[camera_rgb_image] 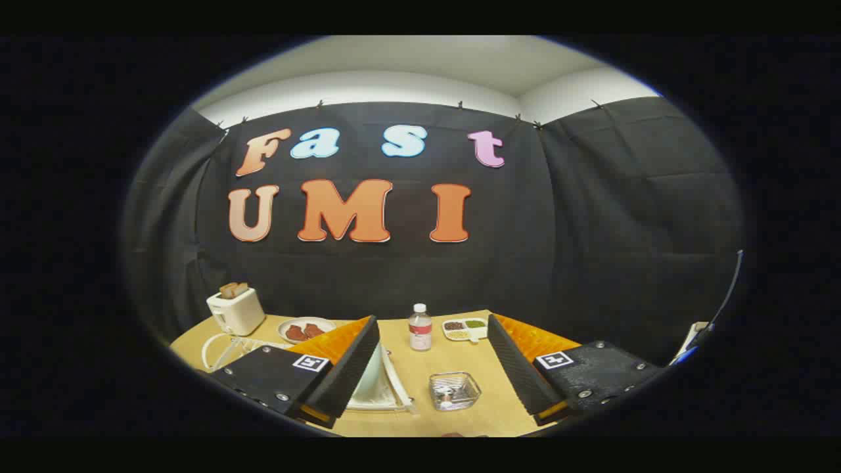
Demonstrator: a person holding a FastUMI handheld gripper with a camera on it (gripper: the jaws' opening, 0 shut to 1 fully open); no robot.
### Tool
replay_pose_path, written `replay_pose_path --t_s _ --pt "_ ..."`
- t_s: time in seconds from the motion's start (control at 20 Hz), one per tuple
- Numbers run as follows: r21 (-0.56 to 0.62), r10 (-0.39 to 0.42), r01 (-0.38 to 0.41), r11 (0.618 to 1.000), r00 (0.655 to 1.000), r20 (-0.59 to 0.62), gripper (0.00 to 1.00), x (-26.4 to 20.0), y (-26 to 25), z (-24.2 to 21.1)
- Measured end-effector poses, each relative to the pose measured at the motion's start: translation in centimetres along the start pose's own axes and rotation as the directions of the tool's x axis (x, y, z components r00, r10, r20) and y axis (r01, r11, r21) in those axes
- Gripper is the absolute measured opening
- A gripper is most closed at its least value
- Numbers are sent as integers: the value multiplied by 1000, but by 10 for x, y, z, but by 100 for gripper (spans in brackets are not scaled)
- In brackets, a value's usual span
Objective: Take the plate from the dish rack, then take the spoon from the basket and place it into the plate.
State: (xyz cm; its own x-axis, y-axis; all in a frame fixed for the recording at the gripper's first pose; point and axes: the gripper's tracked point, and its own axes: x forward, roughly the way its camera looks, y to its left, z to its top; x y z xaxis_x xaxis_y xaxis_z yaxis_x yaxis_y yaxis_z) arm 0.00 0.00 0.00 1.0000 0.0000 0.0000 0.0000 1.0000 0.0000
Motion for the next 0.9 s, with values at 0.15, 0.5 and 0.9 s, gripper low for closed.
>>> replay_pose_path --t_s 0.15,0.5,0.9 --pt "-1 2 -2 1000 1000 -8 99 1 5 2" --pt "-59 42 -43 997 999 -24 99 -3 19 6" --pt "-43 50 -51 998 998 -33 99 -1 15 4"
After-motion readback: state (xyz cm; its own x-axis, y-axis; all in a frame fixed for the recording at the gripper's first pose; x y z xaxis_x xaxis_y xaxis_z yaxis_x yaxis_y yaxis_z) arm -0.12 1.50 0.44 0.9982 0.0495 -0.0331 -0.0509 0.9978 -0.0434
